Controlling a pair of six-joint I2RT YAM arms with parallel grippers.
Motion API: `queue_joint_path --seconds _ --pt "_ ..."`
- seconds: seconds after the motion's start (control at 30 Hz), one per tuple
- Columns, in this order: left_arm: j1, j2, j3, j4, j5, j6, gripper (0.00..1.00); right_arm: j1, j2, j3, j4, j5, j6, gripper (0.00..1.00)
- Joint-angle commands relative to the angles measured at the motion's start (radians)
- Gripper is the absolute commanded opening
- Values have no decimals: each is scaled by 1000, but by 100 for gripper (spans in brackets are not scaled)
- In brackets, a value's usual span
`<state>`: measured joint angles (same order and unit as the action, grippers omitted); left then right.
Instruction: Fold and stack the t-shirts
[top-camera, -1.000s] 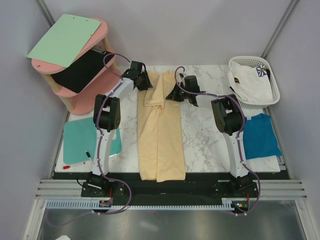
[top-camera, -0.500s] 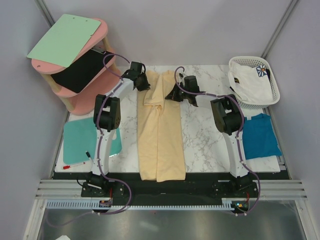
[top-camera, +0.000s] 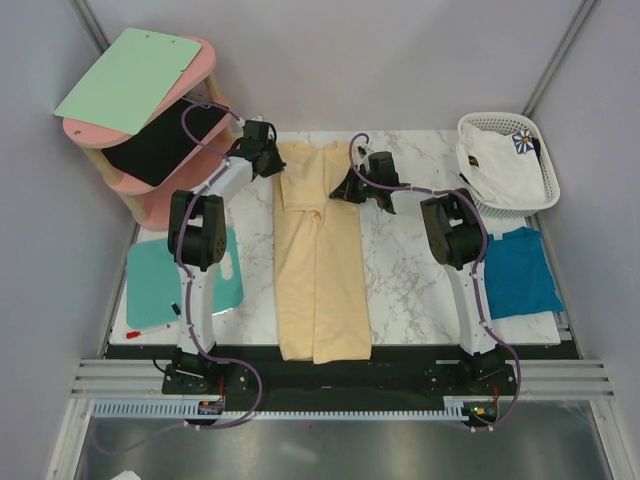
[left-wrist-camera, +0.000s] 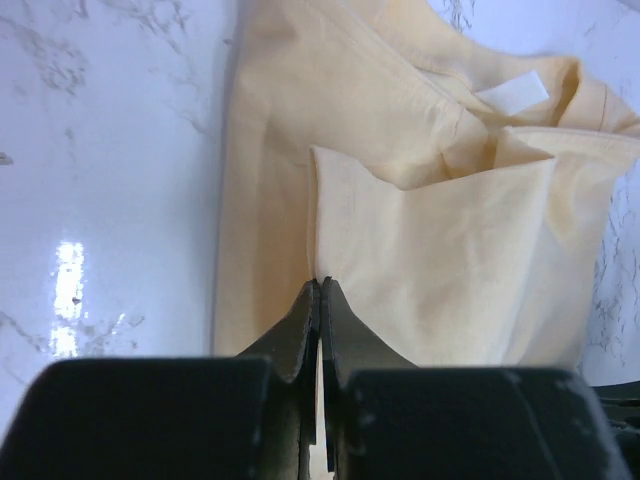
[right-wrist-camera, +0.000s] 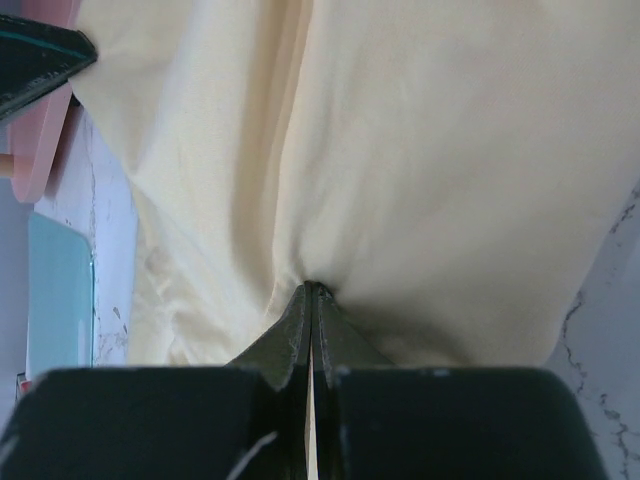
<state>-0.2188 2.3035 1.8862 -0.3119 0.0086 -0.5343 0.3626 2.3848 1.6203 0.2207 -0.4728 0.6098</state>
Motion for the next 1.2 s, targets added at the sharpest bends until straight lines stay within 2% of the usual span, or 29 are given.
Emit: queue_joint_path --seconds 0.0,0.23,0.3,0.33,0.37,0.4,0.43,0.47,0.5,0.53,0.6,0.63,0.67,0.7,0.77,0.8,0.87,1.03,1.17 --pt "24 -73 -47 82 -62 -13 2 -1 33 21 -11 8 -10 0" --pt "50 -26 19 39 -47 8 4 -1 24 16 -18 5 -24 1" --pt "55 -36 17 25 -30 11 16 -1 5 -11 2 5 -36 3" --pt "55 -71 -10 25 -33 13 42 -2 -36 -34 25 16 -32 3" --pt "53 -99 -37 27 -44 8 56 -1 -59 -80 58 25 -33 5" --pt "53 -137 -74 37 -48 4 64 -1 -90 -100 65 34 -35 7" --pt "52 -217 -166 81 -47 5 72 -1 -149 -118 68 45 -50 11" --pt "50 -269 -215 103 -48 5 75 -1 -183 -150 57 60 -59 14" --pt "49 -314 -263 123 -47 7 77 -1 -218 -166 46 69 -71 21" --pt "42 -355 -341 140 -61 2 90 -1 -290 -183 36 77 -96 26" --pt "26 -464 -386 139 -40 -4 93 -1 -411 -238 -13 112 -120 42" --pt "19 -492 -404 90 -29 -3 100 1 -455 -258 -32 121 -145 47" --pt "12 -536 -412 55 -21 -10 100 1 -495 -302 -71 132 -154 52" --pt "12 -568 -427 21 -12 -22 100 -1 -574 -327 -87 147 -159 64" --pt "9 -631 -537 1 42 -56 99 1 -651 -416 -124 146 -168 74" --pt "7 -710 -589 0 60 -73 99 -1 -724 -451 -133 140 -163 84" --pt "6 -784 -729 -9 82 -95 99 -1 -794 -566 -150 126 -150 98" --pt "-17 -999 -997 -50 146 -153 96 7 -981 -776 -211 34 -117 98" --pt "-112 -1082 -1104 -133 134 -202 96 38 -1101 -928 -329 36 -113 98"
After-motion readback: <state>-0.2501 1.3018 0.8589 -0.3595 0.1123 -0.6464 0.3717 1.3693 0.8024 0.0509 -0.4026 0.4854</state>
